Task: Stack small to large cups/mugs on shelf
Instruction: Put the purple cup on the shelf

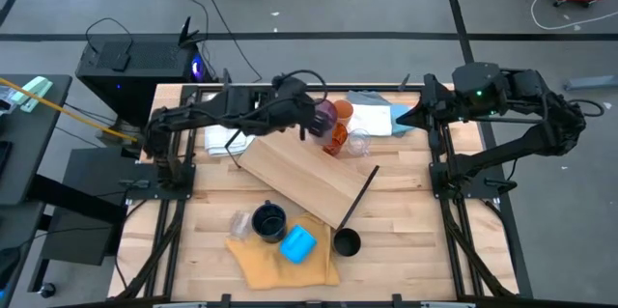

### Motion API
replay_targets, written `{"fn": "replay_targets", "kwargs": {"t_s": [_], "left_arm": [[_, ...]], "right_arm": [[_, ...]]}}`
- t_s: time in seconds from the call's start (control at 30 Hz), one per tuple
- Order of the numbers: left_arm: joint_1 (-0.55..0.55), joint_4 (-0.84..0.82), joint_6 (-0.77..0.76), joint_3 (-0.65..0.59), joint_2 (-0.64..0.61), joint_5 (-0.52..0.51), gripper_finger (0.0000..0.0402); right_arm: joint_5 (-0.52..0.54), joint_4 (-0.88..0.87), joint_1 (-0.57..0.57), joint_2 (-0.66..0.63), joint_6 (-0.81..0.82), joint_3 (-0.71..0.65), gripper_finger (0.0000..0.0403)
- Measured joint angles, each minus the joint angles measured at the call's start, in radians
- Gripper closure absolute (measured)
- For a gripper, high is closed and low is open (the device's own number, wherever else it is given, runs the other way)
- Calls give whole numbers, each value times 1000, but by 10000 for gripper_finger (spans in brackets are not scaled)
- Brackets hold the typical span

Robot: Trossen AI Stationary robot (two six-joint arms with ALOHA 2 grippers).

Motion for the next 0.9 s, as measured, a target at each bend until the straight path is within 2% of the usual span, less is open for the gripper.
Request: {"fn": "replay_targets", "kwargs": {"t_s": [0.13, 0.23, 0.4, 0.73, 0.9], "left_arm": [[-50, 112, -1, 0, 0, 0, 379], [-82, 122, -34, 0, 0, 5, 379], [-162, -46, -199, 0, 9, -2, 379], [-312, -374, -650, 0, 7, -131, 379], [-353, -368, -794, -48, 5, -153, 379]], "right_arm": [[0, 0, 0, -2, -5, 0, 390], [0, 0, 0, -2, -19, 0, 392], [0, 0, 0, -2, -26, 0, 393], [0, -10, 0, -2, -61, 0, 393], [0, -10, 0, -2, -71, 0, 392]]}}
